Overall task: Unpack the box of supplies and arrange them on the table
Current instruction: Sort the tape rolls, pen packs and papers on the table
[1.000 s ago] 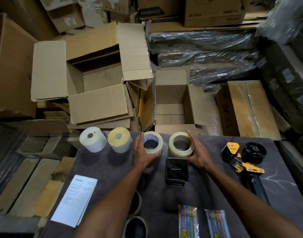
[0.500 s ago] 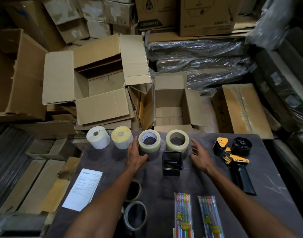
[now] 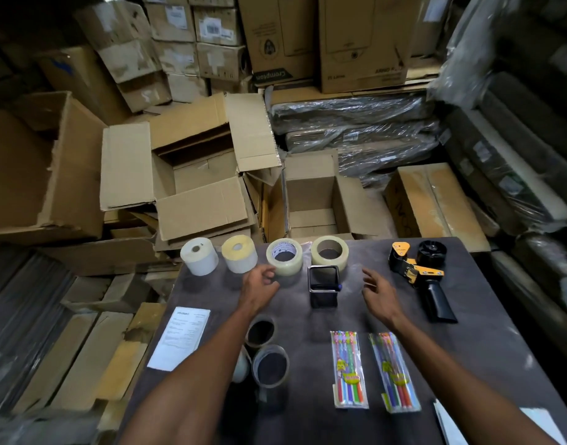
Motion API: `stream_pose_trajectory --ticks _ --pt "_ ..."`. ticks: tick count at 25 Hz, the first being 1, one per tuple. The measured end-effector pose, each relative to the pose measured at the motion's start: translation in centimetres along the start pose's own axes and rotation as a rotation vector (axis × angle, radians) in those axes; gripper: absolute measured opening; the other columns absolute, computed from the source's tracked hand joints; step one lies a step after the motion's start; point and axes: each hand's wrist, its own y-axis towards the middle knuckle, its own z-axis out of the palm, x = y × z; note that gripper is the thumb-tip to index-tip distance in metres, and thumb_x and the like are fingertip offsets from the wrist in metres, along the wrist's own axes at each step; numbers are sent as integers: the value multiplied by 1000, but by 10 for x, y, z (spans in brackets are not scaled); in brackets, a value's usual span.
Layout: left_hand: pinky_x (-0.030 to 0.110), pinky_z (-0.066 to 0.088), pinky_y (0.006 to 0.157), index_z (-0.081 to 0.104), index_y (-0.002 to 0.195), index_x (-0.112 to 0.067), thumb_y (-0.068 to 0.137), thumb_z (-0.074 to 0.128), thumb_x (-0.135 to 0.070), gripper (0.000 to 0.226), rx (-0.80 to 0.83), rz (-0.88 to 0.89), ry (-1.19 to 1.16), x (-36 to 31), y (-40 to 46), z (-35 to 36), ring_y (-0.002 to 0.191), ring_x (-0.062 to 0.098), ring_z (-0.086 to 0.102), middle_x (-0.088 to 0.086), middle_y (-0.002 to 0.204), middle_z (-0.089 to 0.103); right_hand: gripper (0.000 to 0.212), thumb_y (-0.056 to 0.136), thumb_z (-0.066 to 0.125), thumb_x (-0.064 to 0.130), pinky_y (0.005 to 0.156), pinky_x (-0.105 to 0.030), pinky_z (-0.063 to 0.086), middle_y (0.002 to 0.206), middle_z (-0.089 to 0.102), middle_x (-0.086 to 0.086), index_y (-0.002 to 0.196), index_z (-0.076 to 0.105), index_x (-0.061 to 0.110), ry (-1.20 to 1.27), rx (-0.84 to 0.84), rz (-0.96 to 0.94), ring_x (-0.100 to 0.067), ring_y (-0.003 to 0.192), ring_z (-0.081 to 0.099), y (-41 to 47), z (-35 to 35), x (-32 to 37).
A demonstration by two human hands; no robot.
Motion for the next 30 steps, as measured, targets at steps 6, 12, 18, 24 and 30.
stream_pose_trajectory --ticks 6,12,18,24,30 --pt "25 56 72 74 100 -19 80 61 -7 27 89 56 -60 -2 -49 -31 70 7 62 -1 84 73 51 88 51 -8 100 -33 47 128 60 -10 139 52 2 18 -103 9 -23 120 58 -65 21 10" --pt "25 55 68 75 91 -24 84 61 -8 22 76 131 -168 -6 -119 -42 63 5 61 -8 75 72 49 87 52 -7 101 -46 50 124 65 -14 135 56 5 58 -77 12 -25 113 62 -134 48 15" --pt "24 53 67 73 88 -26 80 63 -11 20 172 137 -253 -4 -195 -17 64 10 65 -2 75 73 43 88 52 -1 94 -43 54 113 66 -5 125 60 19 113 -90 33 -20 103 64 -207 66 12" --pt "19 43 55 72 91 -15 78 64 -6 17 313 84 -326 13 -252 37 55 5 55 -2 64 66 43 83 56 6 91 -45 56 111 69 -7 124 61 17 128 -115 68 -19 101 66 -255 60 -27" --pt "19 47 56 72 85 -24 77 69 -8 18 394 55 -309 23 -281 89 55 6 61 -6 59 68 40 86 55 2 92 -44 56 111 71 -3 121 63 19 112 -144 197 -18 100 68 -291 31 -54"
